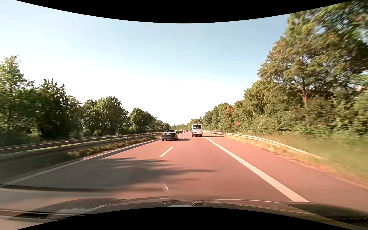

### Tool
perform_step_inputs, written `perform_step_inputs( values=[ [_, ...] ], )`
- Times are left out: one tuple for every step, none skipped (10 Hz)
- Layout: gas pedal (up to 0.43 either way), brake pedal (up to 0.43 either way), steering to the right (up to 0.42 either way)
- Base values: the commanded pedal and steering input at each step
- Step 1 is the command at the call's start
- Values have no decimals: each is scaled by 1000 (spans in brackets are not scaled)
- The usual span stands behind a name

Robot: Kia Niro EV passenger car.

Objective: Follow the waypoints while adhering to traffic rules and regulations

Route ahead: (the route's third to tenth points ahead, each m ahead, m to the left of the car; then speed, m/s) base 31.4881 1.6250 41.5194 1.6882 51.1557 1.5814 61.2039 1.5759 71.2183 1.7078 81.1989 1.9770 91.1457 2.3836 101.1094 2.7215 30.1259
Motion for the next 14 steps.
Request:
perform_step_inputs(
  values=[
    [260, 6, -3],
    [268, 6, -3],
    [287, 6, -3],
    [287, 6, -3],
    [287, 6, -3],
    [287, 6, -3],
    [299, 6, -3],
    [299, 6, -2],
    [299, 6, -2],
    [299, 6, -2],
    [299, 6, -2],
    [299, 6, -2],
    [287, 6, -2],
    [268, 6, -2]
  ],
)
